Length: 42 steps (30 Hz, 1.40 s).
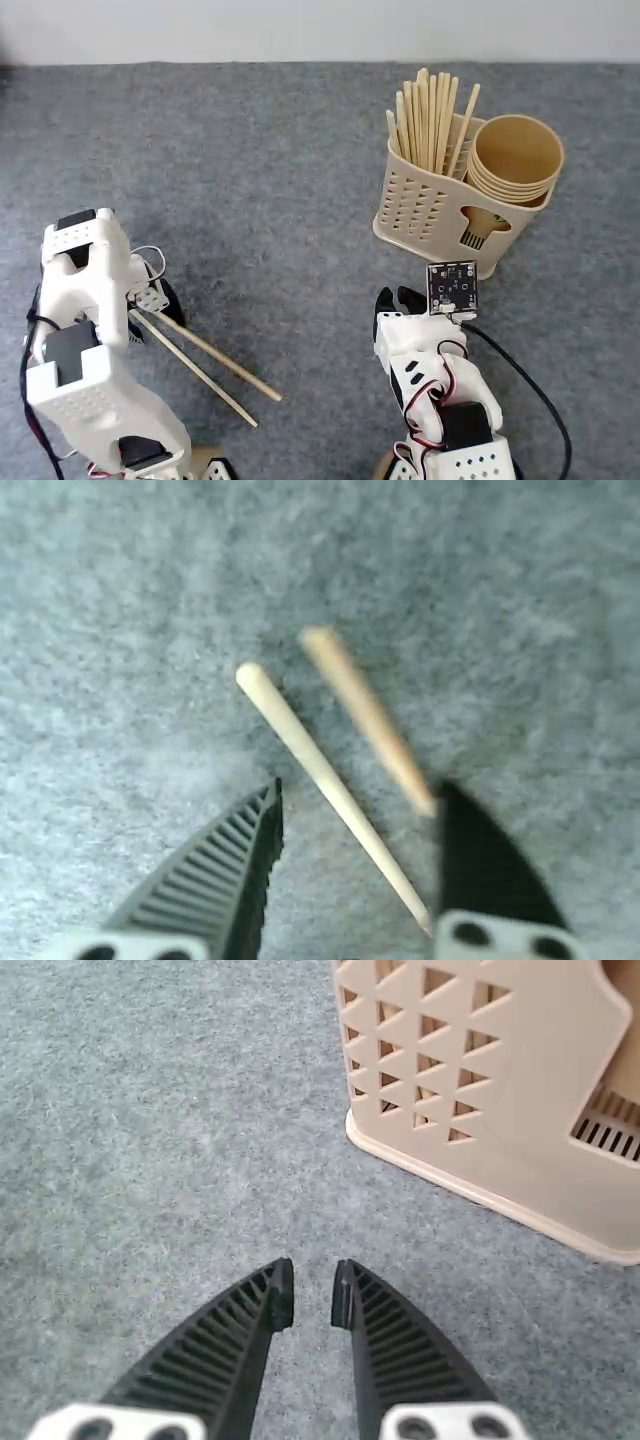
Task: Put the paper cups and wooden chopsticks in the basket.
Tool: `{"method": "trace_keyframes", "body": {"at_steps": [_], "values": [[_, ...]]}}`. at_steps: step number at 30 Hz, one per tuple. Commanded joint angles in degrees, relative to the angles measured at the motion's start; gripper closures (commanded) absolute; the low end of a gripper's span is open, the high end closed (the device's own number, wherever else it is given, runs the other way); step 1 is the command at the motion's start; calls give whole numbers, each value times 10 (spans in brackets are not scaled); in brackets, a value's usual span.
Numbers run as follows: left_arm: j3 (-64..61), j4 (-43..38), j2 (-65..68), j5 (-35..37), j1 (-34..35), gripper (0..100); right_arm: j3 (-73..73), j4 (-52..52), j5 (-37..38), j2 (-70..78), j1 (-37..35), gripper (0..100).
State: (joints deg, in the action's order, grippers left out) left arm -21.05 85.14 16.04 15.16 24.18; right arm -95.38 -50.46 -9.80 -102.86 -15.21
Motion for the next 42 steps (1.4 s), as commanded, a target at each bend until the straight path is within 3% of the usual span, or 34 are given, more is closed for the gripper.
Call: {"method": "trace_keyframes", "body": {"at_steps": [1,5,19,25,36,42], "values": [[7,-16,-3,-7,-1,934,-11,7,8,3,-3,920],[5,-34,-1,-7,2,983,-11,7,8,4,-2,920],[29,-11,-18,-4,-25,987,-11,7,8,4,-2,920],[116,44,-66,4,-88,987,-11,7,8,4,-2,920],[262,52,-101,42,-184,987,-11,6,8,4,-2,920],[422,84,-120,43,-240,987,-11,6,8,4,-3,920]]}}
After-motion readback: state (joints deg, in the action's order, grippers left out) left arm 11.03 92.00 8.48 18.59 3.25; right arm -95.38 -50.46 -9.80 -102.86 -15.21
